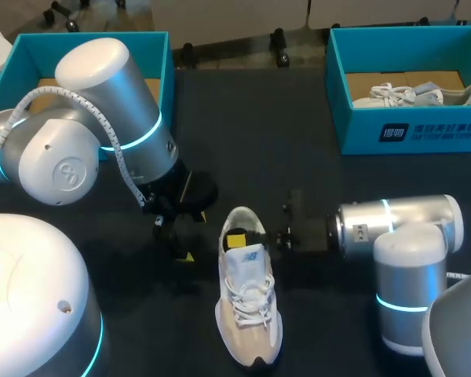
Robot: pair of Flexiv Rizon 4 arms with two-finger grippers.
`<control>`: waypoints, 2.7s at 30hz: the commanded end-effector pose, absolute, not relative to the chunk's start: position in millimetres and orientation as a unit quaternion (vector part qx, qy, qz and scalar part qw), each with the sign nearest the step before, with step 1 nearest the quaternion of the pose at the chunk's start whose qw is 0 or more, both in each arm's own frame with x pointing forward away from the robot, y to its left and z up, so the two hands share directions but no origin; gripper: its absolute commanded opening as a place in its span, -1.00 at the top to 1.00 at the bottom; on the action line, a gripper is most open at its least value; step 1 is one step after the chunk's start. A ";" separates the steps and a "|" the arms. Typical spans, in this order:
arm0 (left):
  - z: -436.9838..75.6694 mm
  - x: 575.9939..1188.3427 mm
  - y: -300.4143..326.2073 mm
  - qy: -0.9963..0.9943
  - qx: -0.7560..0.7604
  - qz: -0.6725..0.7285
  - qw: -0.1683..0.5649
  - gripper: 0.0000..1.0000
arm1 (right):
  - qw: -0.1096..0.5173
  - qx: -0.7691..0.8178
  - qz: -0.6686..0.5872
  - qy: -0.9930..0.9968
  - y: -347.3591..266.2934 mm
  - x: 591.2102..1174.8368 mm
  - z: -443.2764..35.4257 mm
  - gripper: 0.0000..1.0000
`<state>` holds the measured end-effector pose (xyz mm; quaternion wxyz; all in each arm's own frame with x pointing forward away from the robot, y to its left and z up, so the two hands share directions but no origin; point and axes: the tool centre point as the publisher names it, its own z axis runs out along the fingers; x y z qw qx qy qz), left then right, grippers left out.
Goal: Take the shoe out of the shoebox, open the shoe tongue, remove and reinsert the insole, then place the shoe into the shoebox
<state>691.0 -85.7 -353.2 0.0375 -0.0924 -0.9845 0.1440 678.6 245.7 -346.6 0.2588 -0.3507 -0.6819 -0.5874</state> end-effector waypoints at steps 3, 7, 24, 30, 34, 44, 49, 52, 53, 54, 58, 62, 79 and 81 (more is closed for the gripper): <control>-352.3 690.4 -85.6 -0.985 -0.092 0.142 0.037 -1.00 | 0.233 -0.350 -0.572 -0.704 247.6 678.8 -323.0 -0.33; -352.3 690.4 -85.6 -0.985 -0.092 0.142 0.037 -1.00 | 0.224 -0.347 -0.566 -0.714 245.9 683.9 -314.4 -0.77; -352.3 690.4 -85.6 -0.985 -0.092 0.142 0.037 -1.00 | 0.206 -0.350 -0.542 -0.735 230.8 691.9 -288.7 -0.91; -352.3 690.4 -85.6 -0.985 -0.092 0.142 0.037 -1.00 | 0.200 -0.373 -0.535 -0.732 215.9 680.7 -286.1 -0.92; -352.3 690.4 -85.6 -0.985 -0.092 0.142 0.037 -1.00 | 0.188 -0.387 -0.526 -0.733 199.2 672.4 -276.7 -0.90; -352.3 690.4 -85.6 -0.985 -0.092 0.142 0.037 -1.00 | 0.194 -0.449 -0.451 -0.747 164.7 675.0 -250.5 -0.94; -352.3 690.4 -85.6 -0.985 -0.092 0.142 0.037 -1.00 | 0.240 -0.473 -0.408 -0.743 153.7 686.9 -247.1 -1.00; -352.3 690.4 -85.6 -0.985 -0.092 0.142 0.037 -1.00 | 0.265 -0.484 -0.383 -0.741 147.8 694.9 -246.0 -1.00; -352.3 690.4 -85.6 -0.985 -0.092 0.142 0.037 -1.00 | 0.269 -0.494 -0.372 -0.738 146.1 696.9 -245.7 -1.00; -352.3 690.4 -85.6 -0.985 -0.092 0.142 0.037 -1.00 | 0.276 -0.501 -0.362 -0.736 143.9 699.2 -245.7 -1.00; -352.3 690.4 -85.6 -0.985 -0.092 0.142 0.037 -1.00 | 0.281 -0.520 -0.322 -0.739 136.2 707.4 -242.4 -1.00; -345.8 697.5 -81.6 -0.985 -0.091 0.139 0.041 -1.00 | 0.272 -0.549 -0.275 -0.741 132.5 713.3 -239.2 -1.00; -295.9 761.5 -25.8 -0.962 -0.203 0.178 0.047 -1.00 | 0.248 -0.575 -0.216 -0.749 149.6 724.4 -248.0 -1.00; -293.6 765.8 -21.5 -0.960 -0.213 0.176 0.041 -1.00 | 0.228 -0.576 -0.198 -0.759 154.9 726.2 -244.5 -1.00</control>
